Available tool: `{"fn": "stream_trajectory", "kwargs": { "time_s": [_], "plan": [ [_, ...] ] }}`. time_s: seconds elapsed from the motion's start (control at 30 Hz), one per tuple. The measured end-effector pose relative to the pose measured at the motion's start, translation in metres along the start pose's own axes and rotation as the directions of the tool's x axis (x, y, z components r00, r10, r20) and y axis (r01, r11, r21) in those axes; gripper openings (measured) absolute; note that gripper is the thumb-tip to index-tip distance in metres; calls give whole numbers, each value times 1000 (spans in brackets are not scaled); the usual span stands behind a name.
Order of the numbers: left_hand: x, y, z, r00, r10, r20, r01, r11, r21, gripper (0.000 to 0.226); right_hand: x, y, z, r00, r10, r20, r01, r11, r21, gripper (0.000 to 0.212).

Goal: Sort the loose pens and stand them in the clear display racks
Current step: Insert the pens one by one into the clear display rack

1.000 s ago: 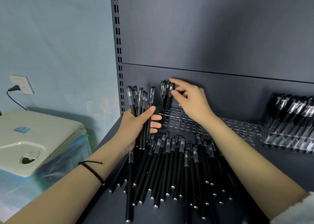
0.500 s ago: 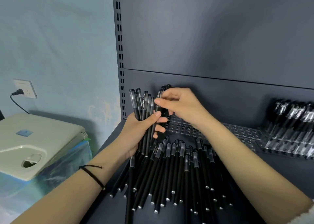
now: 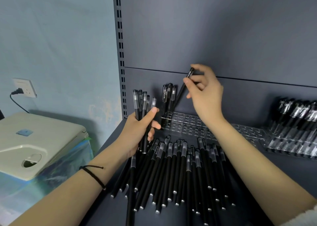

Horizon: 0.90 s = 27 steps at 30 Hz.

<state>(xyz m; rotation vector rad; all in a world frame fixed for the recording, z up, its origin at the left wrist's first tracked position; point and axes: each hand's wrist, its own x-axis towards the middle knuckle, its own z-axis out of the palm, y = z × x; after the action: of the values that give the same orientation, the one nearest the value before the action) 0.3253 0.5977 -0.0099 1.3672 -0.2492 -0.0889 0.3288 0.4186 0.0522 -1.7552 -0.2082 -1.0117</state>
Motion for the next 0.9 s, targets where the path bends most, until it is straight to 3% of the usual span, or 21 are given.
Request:
{"fn": "stream_trajectory", "kwargs": {
  "time_s": [0.33,0.5,0.63,0.77,0.9],
  "plan": [
    [1,1,-3,1000,-7,28,8,1000,-25,25,-10,27,11,961,40,275,48,951,-306,37],
    [1,1,-2,999,-19,29,20,999,-26,25,-10,28,11,962,35,270,91,894,-438,44],
    [-1,3,-1,997,-22,68,27,996,-80,27,-9,4,11,977,-24,212,81,961,-264,21],
    [-4,6,2,994,12,109,3,991,-133,37,-13,-19,18,866,141,479,-101,989,-108,12],
    [-5,7,3,993,39,111,-23,989,-143,34,-13,-23,17,805,259,534,-353,932,79,19]
  ]
}}
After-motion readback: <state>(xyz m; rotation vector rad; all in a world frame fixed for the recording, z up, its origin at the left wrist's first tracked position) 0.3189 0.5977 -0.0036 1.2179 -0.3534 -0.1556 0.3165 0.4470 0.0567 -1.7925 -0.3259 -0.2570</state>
